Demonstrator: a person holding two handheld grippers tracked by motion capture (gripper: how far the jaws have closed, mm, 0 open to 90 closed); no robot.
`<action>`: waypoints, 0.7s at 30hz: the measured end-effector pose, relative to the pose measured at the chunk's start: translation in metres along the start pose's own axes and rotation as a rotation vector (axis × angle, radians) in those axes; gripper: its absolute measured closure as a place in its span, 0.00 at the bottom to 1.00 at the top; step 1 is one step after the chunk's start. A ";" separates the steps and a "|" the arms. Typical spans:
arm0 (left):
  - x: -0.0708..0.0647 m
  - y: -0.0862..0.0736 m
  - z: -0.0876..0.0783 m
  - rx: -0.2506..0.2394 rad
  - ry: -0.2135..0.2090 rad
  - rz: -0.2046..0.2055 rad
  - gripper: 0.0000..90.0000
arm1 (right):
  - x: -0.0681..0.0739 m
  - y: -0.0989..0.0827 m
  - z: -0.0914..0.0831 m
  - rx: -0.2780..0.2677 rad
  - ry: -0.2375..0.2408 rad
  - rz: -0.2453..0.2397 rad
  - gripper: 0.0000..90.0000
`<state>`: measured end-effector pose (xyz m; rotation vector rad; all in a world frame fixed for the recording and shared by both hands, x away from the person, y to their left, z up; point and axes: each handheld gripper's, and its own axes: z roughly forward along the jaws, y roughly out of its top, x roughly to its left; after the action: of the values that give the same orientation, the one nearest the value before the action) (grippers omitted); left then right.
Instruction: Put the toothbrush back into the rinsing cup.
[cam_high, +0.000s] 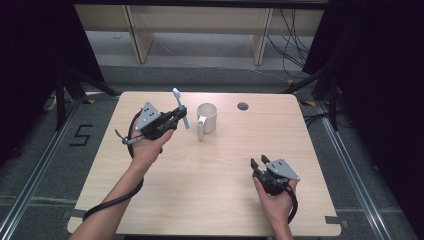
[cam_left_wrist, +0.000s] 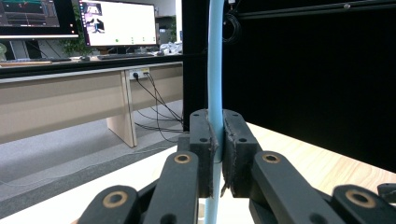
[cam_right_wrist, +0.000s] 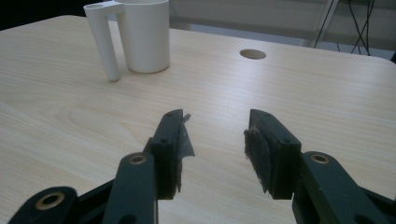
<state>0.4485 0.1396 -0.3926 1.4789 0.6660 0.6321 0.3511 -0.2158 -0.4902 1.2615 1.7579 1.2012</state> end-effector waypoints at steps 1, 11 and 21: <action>0.000 0.000 0.001 0.001 0.000 0.000 0.93 | -0.002 0.000 0.001 -0.007 0.001 -0.025 0.63; 0.001 0.001 0.008 -0.008 0.001 0.002 0.93 | -0.002 0.000 0.000 -0.002 0.005 -0.003 0.63; 0.001 0.001 0.015 -0.012 0.001 -0.001 0.93 | -0.004 0.000 0.001 -0.021 -0.009 -0.034 0.63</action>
<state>0.4607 0.1303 -0.3920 1.4672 0.6628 0.6355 0.3532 -0.2188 -0.4906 1.2184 1.7495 1.1896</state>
